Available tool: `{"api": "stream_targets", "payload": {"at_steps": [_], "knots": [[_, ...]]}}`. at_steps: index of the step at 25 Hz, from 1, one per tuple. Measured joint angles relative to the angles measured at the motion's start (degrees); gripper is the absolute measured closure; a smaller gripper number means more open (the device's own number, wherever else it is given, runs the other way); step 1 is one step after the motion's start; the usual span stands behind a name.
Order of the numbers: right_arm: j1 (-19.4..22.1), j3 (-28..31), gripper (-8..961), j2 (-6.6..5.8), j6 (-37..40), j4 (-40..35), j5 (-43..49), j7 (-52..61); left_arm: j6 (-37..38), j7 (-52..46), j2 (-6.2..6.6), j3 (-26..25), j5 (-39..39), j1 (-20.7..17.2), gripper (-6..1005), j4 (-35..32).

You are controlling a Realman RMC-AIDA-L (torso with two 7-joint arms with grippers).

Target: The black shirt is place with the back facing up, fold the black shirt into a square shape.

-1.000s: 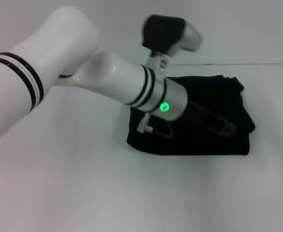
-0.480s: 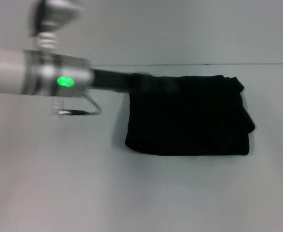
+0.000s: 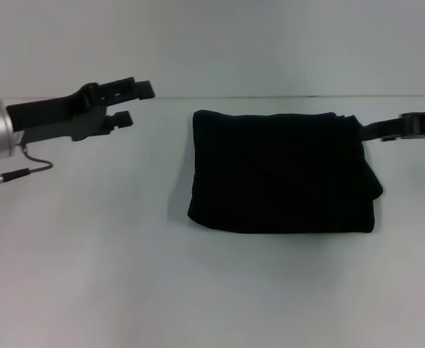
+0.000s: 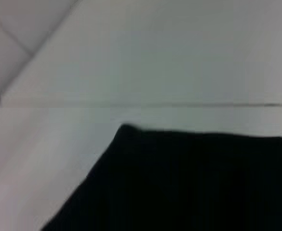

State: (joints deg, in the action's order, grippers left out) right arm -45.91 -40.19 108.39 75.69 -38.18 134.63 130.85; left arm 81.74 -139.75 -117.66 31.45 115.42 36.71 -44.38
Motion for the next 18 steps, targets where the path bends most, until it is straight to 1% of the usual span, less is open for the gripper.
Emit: {"api": "stream_targets", "payload": {"at_steps": [3, 5, 7, 10, 11, 12, 15, 16, 17, 18], "knots": [[-5.76, -2.29, 296, 2.36, -1.14, -1.22, 8.71, 1.32, -0.12, 0.29, -0.04, -1.00, 0.27, -0.67, 120, 0.13], [-8.58, -4.31, 297, 3.70, -2.40, -1.30, 12.06, 1.46, -0.46, 0.44, -0.14, -1.59, 0.28, -0.99, 105, 0.14], [-10.90, -7.55, 297, 5.05, -4.27, -1.32, 14.31, 1.50, -0.60, 0.74, -0.18, -2.39, 0.28, -1.20, 89, 0.22], [-12.56, -12.69, 298, 7.08, -7.55, -1.33, 15.79, 1.44, -0.60, 0.98, -0.27, -3.08, 0.21, -1.45, 90, 0.30], [-12.74, -15.87, 298, 8.34, -9.67, -1.47, 16.14, 1.09, -0.61, 1.00, -0.30, -3.24, 0.21, -1.56, 90, 0.30], [-12.74, -15.87, 298, 8.34, -9.67, -1.47, 16.14, 1.09, -0.67, 1.00, -0.32, -3.33, 0.15, -1.69, 90, 0.30], [-12.44, -21.17, 299, 10.20, -13.31, -1.68, 16.36, 0.68, -1.14, 1.00, -0.39, -3.38, -0.03, -1.90, 89, 0.53], [-12.34, -23.98, 299, 10.93, -15.61, -1.16, 16.42, 0.82, -1.36, 1.02, -0.41, -3.37, -0.04, -1.91, 89, 0.75], [-12.34, -23.98, 299, 10.93, -15.61, -1.16, 16.42, 0.82, -1.61, 1.03, -0.41, -3.36, -0.06, -1.92, 89, 1.00], [-12.35, -25.21, 300, 11.22, -16.65, -0.67, 16.40, 0.96, -1.81, 1.07, -0.41, -3.36, -0.06, -1.89, 89, 1.26]]}}
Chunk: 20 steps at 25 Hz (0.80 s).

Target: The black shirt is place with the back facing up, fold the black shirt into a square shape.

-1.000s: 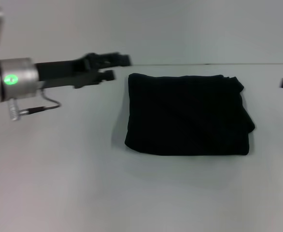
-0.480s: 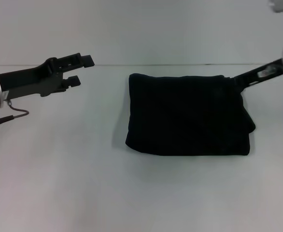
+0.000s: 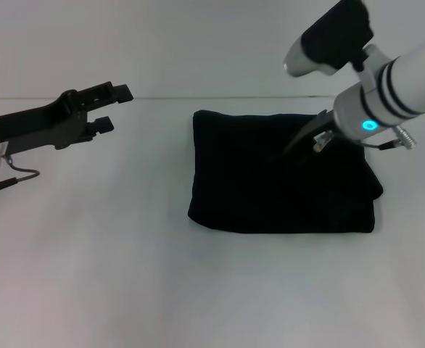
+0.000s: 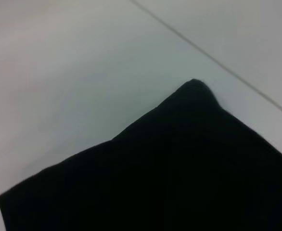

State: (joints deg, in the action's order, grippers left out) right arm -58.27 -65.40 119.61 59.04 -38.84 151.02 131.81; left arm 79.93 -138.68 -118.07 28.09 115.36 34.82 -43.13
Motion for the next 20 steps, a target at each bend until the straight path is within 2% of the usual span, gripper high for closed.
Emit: {"api": "stream_targets", "payload": {"at_steps": [9, 19, 20], "knots": [[-0.80, -5.21, 302, 0.69, -6.07, 5.39, -0.37, 0.98, -1.01, 0.31, 0.03, 0.39, -0.10, 0.54, 89, 1.13], [-0.45, -6.50, 304, 0.52, -8.39, 4.67, 1.49, 6.35, -1.54, 0.67, 0.04, 0.39, -0.15, 1.07, 90, 2.04], [-0.44, -6.53, 348, 0.53, -8.78, 4.68, 2.44, 7.46, -1.61, 0.68, 0.04, 0.39, -0.15, 1.13, 90, 2.21]]}}
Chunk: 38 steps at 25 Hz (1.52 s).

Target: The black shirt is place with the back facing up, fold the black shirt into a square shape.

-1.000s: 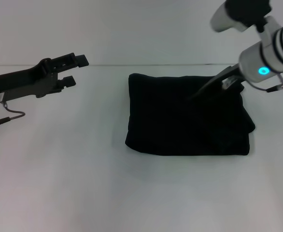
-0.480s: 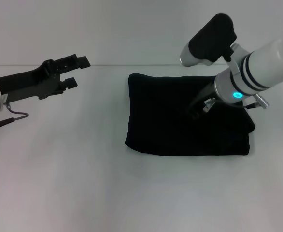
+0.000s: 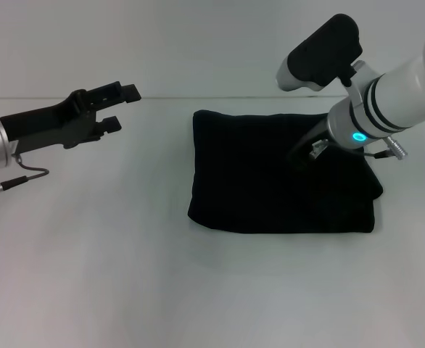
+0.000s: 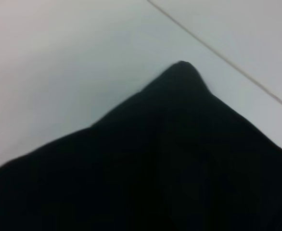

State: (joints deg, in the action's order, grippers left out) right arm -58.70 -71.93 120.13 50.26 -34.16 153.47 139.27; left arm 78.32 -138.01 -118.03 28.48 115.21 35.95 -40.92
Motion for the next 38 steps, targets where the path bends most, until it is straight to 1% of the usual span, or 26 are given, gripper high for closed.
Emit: {"api": "stream_targets", "payload": {"at_steps": [4, 15, 20, 25, 29, 34, 38], "knots": [[0.16, -0.04, 524, -0.03, -1.16, 0.00, 3.44, 4.41, -0.27, 0.02, 0.00, 0.00, 0.00, 0.06, 89, 0.22], [0.29, -0.06, 908, -0.09, -1.51, 0.01, 3.74, 4.82, -0.67, 0.10, 0.00, 0.00, 0.00, 0.09, 89, 0.32], [0.40, 0.11, 901, -0.27, -2.01, -0.66, 4.75, 7.21, -0.66, 0.11, 0.00, -0.04, 0.00, 0.09, 89, 0.32], [3.44, 0.31, 926, -0.37, -1.15, -7.16, 11.43, 13.77, -0.68, 0.11, 0.00, -0.15, 0.00, 0.22, 90, 0.32], [5.10, 0.65, 934, -0.40, 0.39, -10.27, 12.20, 14.48, -0.78, 0.11, 0.10, -0.21, 0.00, 0.36, 90, 0.31], [6.01, 1.15, 897, -0.62, 0.25, -10.04, 13.06, 14.59, -0.81, 0.16, 0.16, -0.30, 0.00, 0.36, 89, 0.31], [6.12, 1.48, 868, -0.42, -3.20, -7.01, 14.30, 14.66, -0.86, 0.61, 0.21, -0.35, 0.00, 0.42, 89, 0.31]]}}
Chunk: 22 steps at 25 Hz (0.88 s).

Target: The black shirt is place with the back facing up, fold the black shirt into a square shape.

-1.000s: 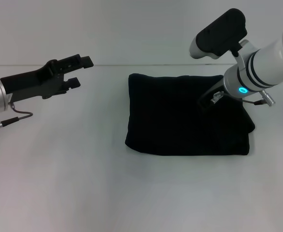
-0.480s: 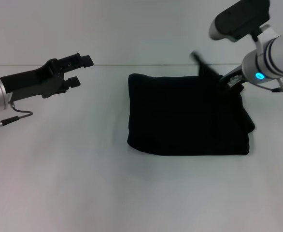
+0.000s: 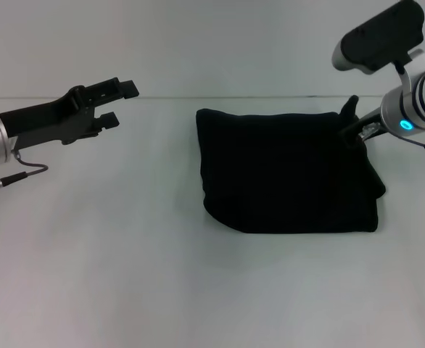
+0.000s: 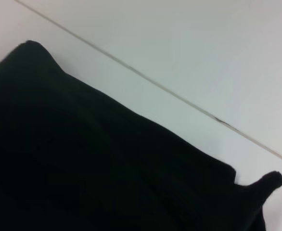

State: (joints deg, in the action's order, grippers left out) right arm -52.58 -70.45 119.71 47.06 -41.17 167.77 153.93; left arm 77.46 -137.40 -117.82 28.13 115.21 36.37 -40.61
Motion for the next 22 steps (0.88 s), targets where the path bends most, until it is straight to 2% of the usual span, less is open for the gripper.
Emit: {"api": "stream_targets", "payload": {"at_steps": [8, 12, 14, 18, 22], "knots": [[-0.06, 0.52, 810, -0.17, -2.03, 2.61, -0.08, 1.19, -0.11, 0.11, -0.14, -0.10, -0.11, 0.13, 90, 0.00], [0.42, 1.88, 781, -1.28, -1.57, 2.59, 0.03, 3.73, 0.30, 0.12, -0.18, -0.08, -0.92, 0.13, 89, 0.29], [0.93, 4.66, 759, -2.17, -0.67, 1.72, -0.22, 4.68, 0.49, 0.12, -0.18, -0.02, -1.30, 0.03, 89, 0.42], [1.88, 12.28, 714, -3.27, 6.36, -3.51, -5.69, 1.52, 0.65, 0.12, -0.20, -0.01, -1.61, -0.09, 89, 0.44], [2.21, 15.62, 693, -3.67, 15.64, -7.79, -16.19, -3.19, 0.75, 0.12, -0.21, 0.05, -1.62, 0.08, 89, 0.53]]}}
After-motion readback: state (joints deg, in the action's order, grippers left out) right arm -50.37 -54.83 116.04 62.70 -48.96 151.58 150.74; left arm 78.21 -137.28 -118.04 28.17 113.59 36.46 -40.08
